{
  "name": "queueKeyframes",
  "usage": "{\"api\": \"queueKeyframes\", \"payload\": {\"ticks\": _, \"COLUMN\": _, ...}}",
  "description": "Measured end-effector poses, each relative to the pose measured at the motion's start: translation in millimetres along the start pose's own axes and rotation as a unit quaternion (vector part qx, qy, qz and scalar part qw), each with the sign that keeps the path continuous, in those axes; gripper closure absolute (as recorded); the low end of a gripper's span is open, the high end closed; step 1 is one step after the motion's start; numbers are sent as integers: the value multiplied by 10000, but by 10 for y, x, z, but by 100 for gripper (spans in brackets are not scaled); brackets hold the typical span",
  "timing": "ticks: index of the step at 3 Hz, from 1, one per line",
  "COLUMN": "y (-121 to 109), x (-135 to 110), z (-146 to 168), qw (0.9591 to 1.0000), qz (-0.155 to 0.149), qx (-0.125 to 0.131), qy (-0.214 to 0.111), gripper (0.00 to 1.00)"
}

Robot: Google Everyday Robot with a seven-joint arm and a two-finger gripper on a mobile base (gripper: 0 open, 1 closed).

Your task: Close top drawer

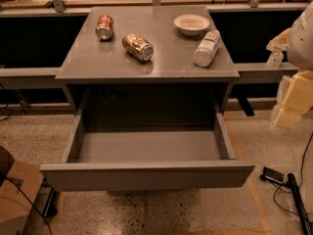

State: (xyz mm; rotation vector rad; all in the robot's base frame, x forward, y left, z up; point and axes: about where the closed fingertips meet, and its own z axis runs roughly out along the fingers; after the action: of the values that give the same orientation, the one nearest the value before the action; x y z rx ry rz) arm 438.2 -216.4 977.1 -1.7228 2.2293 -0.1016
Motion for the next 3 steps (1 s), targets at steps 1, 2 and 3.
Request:
{"api": "queueKeyframes", "payload": {"ticks": 1, "y": 0, "x": 0, "z": 0, "qw": 10000, "qz": 0, "qx": 0, "qy": 0, "gripper": 0}}
{"api": "queueKeyframes", "payload": {"ticks": 2, "y": -5, "x": -11, "z": -20, "qw": 10000, "qz": -4, "qx": 44, "qy": -13, "gripper": 14}}
{"api": "queueKeyframes", "payload": {"ticks": 3, "y": 44, "x": 70, "z": 174, "qw": 9996, "qz": 12, "qx": -273, "qy": -71, "gripper": 38}}
